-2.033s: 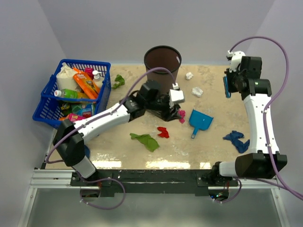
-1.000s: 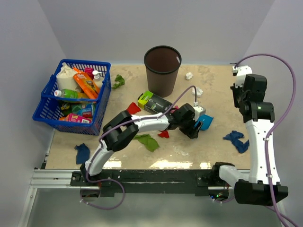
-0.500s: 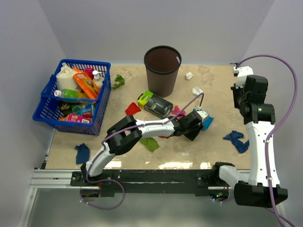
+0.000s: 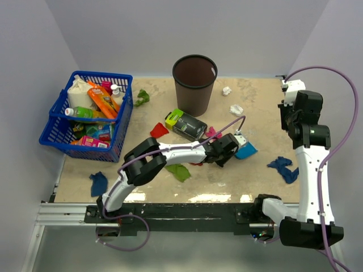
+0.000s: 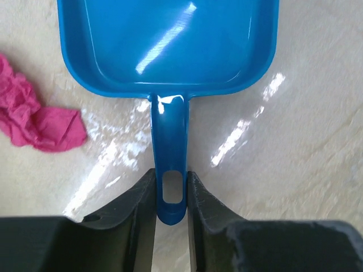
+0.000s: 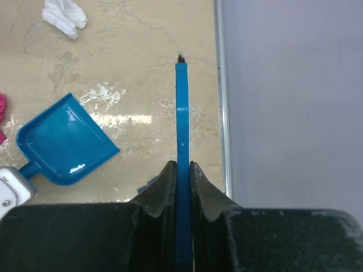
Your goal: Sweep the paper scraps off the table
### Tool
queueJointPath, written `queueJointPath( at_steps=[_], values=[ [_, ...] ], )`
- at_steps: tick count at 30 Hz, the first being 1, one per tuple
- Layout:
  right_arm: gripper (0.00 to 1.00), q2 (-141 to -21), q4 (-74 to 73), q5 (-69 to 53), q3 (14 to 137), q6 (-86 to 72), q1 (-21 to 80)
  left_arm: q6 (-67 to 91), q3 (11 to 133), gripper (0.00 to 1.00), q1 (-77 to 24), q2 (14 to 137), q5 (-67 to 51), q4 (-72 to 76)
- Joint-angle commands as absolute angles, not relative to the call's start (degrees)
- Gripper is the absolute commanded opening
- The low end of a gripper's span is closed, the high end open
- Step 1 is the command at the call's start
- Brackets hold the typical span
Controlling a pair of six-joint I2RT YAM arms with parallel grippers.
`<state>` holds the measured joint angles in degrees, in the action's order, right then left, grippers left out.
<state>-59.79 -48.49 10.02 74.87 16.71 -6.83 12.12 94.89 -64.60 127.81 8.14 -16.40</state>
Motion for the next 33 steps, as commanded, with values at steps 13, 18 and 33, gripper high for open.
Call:
queueJointPath(
  at_steps=[13, 18, 33],
  values=[
    [0.0, -63.54, -46.06, 3.79, 76.46, 16.61, -7.21, -10.71, 82.37, 0.11, -56.7, 104.69, -11.23, -23.63],
    [0.0, -65.65, -45.79, -1.48, 77.52, 17.22, -7.21, -16.68, 74.02, 0.11, -49.42, 89.76, -11.51, -32.68],
    [0.0, -72.07, -52.64, -12.93, 85.17, 26.72, 3.05, -34.37, 57.48, 0.06, -28.85, 55.47, -8.26, -51.95]
  ],
)
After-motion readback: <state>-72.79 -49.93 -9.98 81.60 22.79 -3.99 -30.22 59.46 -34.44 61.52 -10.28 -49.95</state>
